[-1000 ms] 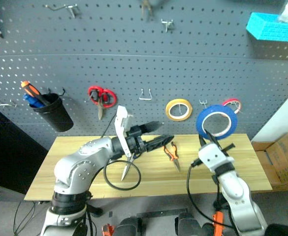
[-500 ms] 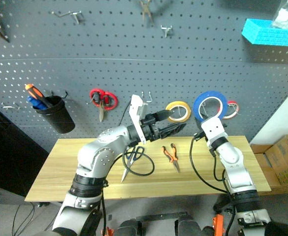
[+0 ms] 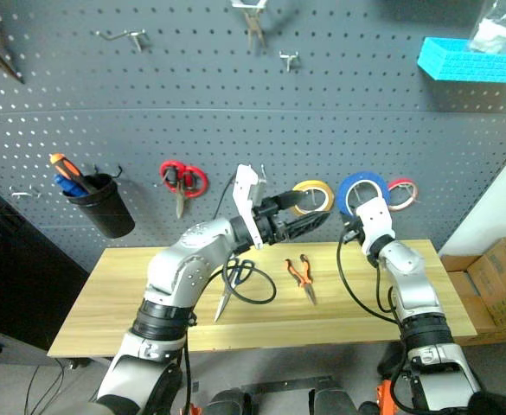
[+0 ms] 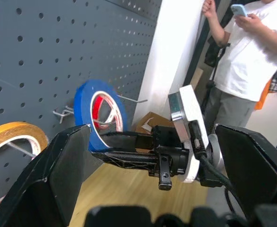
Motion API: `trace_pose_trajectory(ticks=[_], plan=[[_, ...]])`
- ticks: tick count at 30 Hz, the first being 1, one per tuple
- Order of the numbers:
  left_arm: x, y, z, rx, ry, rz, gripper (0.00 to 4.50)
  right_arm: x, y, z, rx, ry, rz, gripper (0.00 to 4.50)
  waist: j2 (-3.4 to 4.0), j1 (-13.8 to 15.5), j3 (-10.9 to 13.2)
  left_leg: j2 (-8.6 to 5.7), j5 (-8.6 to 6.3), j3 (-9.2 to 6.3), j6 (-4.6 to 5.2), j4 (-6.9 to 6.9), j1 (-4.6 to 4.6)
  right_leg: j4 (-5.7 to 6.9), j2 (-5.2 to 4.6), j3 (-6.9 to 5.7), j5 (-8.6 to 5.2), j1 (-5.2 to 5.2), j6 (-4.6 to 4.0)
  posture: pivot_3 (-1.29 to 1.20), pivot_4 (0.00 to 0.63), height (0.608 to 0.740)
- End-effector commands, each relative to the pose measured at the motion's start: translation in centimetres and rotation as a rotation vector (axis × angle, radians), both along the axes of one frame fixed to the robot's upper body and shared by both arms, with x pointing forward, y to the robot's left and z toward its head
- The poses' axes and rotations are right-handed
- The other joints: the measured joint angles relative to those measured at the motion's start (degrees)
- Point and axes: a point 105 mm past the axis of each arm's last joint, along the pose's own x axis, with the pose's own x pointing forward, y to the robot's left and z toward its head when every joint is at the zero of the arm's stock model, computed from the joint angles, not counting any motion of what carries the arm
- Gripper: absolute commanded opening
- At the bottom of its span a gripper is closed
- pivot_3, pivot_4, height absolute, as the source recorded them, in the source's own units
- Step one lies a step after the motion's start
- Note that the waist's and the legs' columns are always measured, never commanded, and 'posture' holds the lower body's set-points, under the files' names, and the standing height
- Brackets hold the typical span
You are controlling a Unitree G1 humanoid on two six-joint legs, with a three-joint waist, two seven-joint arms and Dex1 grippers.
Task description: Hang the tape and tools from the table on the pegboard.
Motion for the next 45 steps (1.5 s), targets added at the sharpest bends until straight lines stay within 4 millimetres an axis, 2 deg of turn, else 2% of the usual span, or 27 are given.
trace_pose_trajectory(ticks=[1, 7, 9, 10, 13, 16, 19, 23, 26, 29, 33, 36, 40, 45], plan=[[0.3, -0.5, 1.6, -0.017, -0.07, 0.002, 4.5, 0.9, -0.6, 2.1, 0.025, -0.044, -0.013, 0.53, 0.01, -0.02, 0.0, 0.0, 0.0, 0.0, 0.0, 0.0, 0.0, 0.0, 0.0, 0.01, 0.0, 0.0, 0.0, 0.0, 0.001, 0.74], [0.2, -0.3, 1.5, -0.022, -0.068, 0.009, 4.5, 0.7, -1.0, 1.8, 0.031, -0.037, -0.025, 2.46, 0.06, -0.02, -0.13, 0.0, 0.0, -0.01, 0.0, -0.02, 0.0, 0.0, 0.01, 0.01, 0.0, 0.0, 0.0, 0.0, 0.004, 0.74], [0.1, -0.2, 1.4, -0.021, -0.065, 0.01, 4.5, 0.4, -0.9, 1.6, 0.035, -0.031, -0.022, 3.25, 0.06, -0.02, -0.19, 0.0, 0.0, -0.01, 0.0, -0.01, 0.0, 0.01, 0.01, 0.02, 0.0, 0.0, 0.0, 0.0, 0.008, 0.74], [0.0, -0.1, 1.4, -0.021, -0.064, 0.011, 4.5, 0.2, -0.9, 1.4, 0.035, -0.028, -0.024, 3.43, 0.07, -0.01, -0.22, 0.0, 0.0, -0.01, 0.0, -0.01, 0.0, 0.02, 0.01, 0.02, 0.0, 0.0, 0.0, 0.0, 0.008, 0.74], [-0.1, 0.2, 1.3, -0.019, -0.06, 0.015, 4.5, -0.2, -1.2, 1.0, 0.019, -0.028, -0.063, 4.47, 0.11, 0.0, -0.32, 0.0, 0.0, -0.01, 0.01, 0.0, 0.01, 0.04, 0.02, 0.02, 0.0, 0.0, 0.01, 0.0, 0.013, 0.74], [-0.2, 0.7, 1.0, -0.013, -0.056, 0.026, 4.5, -1.2, -1.1, 0.3, 0.021, -0.008, -0.074, 4.47, 0.14, 0.01, -0.35, 0.01, 0.0, -0.01, 0.01, 0.0, 0.02, 0.05, 0.02, 0.03, 0.0, 0.0, 0.01, 0.01, 0.017, 0.74], [-0.3, 1.7, 0.6, -0.002, -0.046, 0.06, 4.5, -3.2, -0.4, -1.1, 0.031, 0.044, -0.057, 4.47, 0.16, 0.03, -0.36, 0.03, 0.0, -0.02, 0.01, -0.01, 0.03, 0.07, 0.05, 0.04, -0.01, -0.01, 0.0, 0.01, 0.027, 0.74], [-0.2, 4.3, -0.7, 0.026, -0.009, 0.146, 4.5, -5.8, 0.6, -2.4, 0.034, 0.12, -0.035, 4.47, 0.19, 0.01, -0.37, 0.08, 0.0, 0.0, 0.01, -0.04, 0.08, 0.09, 0.08, 0.06, -0.03, -0.01, -0.02, 0.01, 0.046, 0.74], [-1.0, 6.2, -2.2, 0.065, 0.035, 0.188, 4.5, -6.8, 1.5, -2.8, 0.016, 0.188, -0.023, 4.47, 0.19, -0.24, -0.37, 0.12, -0.01, 0.07, 0.01, -0.04, 0.23, 0.19, 0.12, 0.18, -0.07, 0.0, -0.09, 0.01, 0.066, 0.74], [-2.2, 7.8, -4.8, 0.142, 0.1, 0.24, 4.5, -6.4, 2.7, -3.9, -0.008, 0.303, -0.035, 4.47, -0.07, -0.13, -0.2, 0.12, -0.01, 0.12, 0.01, -0.03, 0.46, 0.48, 0.16, 0.33, -0.27, 0.01, -0.42, 0.01, 0.088, 0.74], [-3.7, 9.5, -7.8, 0.211, 0.203, 0.371, 4.5, -5.0, 5.9, -4.3, 0.027, 0.425, -0.003, 4.47, -0.35, 0.01, 0.67, 0.1, -0.01, 0.12, 0.0, -0.05, 0.91, 0.74, 0.44, 0.85, -0.3, 0.08, -0.5, 0.04, 0.13, 0.74], [-4.6, 9.7, -8.6, 0.214, 0.251, 0.398, 4.5, -4.6, 6.6, -5.1, 0.043, 0.534, -0.02, 4.47, -0.62, 0.5, 1.77, 0.09, -0.01, 0.09, 0.01, -0.05, 0.9, 0.78, 0.54, 1.02, -0.29, 0.01, -0.51, 0.06, 0.164, 0.74], [-5.5, 9.9, -9.2, 0.231, 0.282, 0.425, 4.5, -4.4, 7.6, -6.5, 0.073, 0.686, -0.042, 4.47, -0.6, 1.44, 3.21, 0.05, -0.01, 0.19, 0.01, -0.04, 0.85, 0.73, 0.54, 1.26, -0.29, -0.02, -0.51, 0.08, 0.192, 0.74], [-6.5, 10.7, -10.0, 0.244, 0.32, 0.465, 4.5, -3.5, 7.7, -7.4, 0.059, 0.754, -0.07, 4.47, -0.61, 1.59, 4.88, 0.07, -0.03, 0.33, 0.02, -0.19, 0.64, 0.6, 0.54, 1.32, -0.39, -0.14, -0.58, 0.1, 0.225, 0.74]])
